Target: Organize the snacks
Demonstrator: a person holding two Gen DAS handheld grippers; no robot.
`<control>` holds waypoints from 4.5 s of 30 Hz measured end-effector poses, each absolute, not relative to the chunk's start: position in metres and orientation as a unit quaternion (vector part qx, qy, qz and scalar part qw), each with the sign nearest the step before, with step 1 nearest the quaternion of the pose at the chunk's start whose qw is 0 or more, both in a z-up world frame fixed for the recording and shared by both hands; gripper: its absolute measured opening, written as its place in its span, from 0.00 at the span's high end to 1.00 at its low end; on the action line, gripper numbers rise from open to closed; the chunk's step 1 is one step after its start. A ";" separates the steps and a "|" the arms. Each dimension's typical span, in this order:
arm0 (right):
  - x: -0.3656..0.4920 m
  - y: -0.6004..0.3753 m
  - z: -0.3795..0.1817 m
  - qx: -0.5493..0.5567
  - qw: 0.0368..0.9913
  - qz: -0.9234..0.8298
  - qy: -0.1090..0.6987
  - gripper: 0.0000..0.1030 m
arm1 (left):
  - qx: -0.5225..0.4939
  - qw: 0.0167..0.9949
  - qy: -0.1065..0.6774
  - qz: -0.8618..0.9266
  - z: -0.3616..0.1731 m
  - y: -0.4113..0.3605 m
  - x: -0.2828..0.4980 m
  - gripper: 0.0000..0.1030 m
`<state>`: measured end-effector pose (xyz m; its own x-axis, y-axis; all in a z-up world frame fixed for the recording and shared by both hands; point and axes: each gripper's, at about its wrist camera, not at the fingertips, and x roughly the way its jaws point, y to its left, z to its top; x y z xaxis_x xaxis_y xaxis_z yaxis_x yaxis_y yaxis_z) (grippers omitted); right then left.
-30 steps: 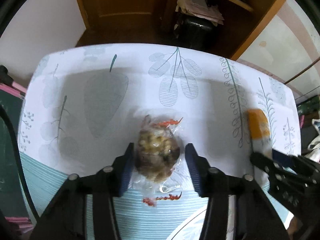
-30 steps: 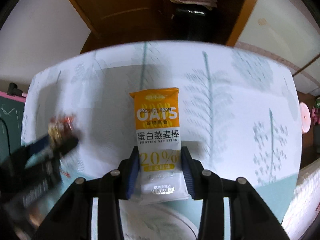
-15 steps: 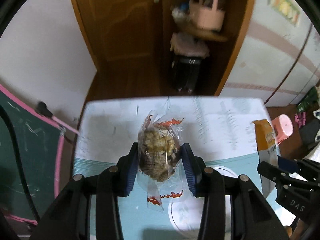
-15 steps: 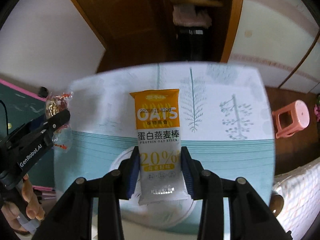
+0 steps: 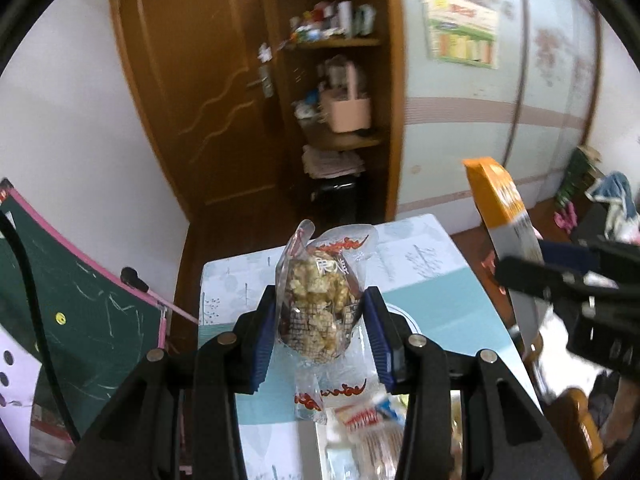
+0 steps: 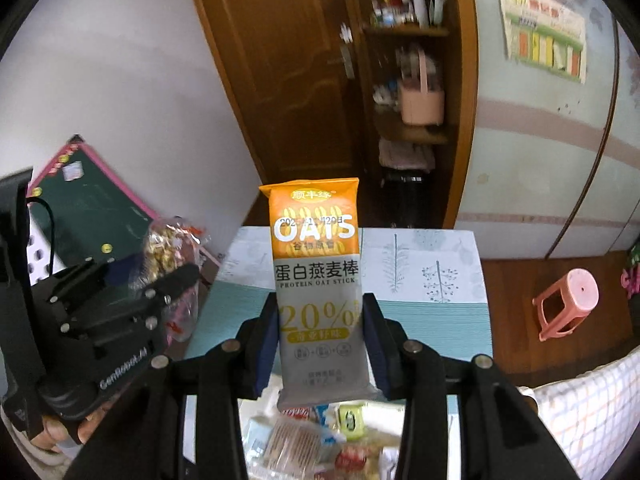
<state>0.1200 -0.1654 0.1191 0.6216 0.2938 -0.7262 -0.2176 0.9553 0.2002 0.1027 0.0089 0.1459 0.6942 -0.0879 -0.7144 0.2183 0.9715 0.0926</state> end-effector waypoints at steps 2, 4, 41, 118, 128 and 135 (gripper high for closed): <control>0.098 -0.172 0.122 0.051 0.901 0.151 0.403 0.61 | 0.090 0.915 0.379 -0.102 0.148 0.005 0.076 0.60; 0.082 -0.177 0.118 0.060 0.898 0.164 0.405 0.61 | 0.094 0.913 0.379 -0.119 0.144 0.002 0.051 0.60; 0.019 -0.181 -0.073 0.105 0.838 0.120 0.522 0.59 | 0.060 0.835 0.535 -0.115 -0.092 -0.029 0.023 0.60; -0.051 -0.149 0.008 0.044 0.934 0.087 0.345 0.22 | 0.017 0.925 0.379 -0.003 0.022 0.029 -0.050 0.01; -0.046 -0.148 -0.001 0.053 0.927 0.086 0.362 0.22 | 0.006 0.917 0.398 -0.008 0.012 0.035 -0.049 0.01; -0.045 -0.147 -0.001 0.055 0.925 0.088 0.367 0.22 | 0.005 0.917 0.398 -0.008 0.010 0.036 -0.050 0.01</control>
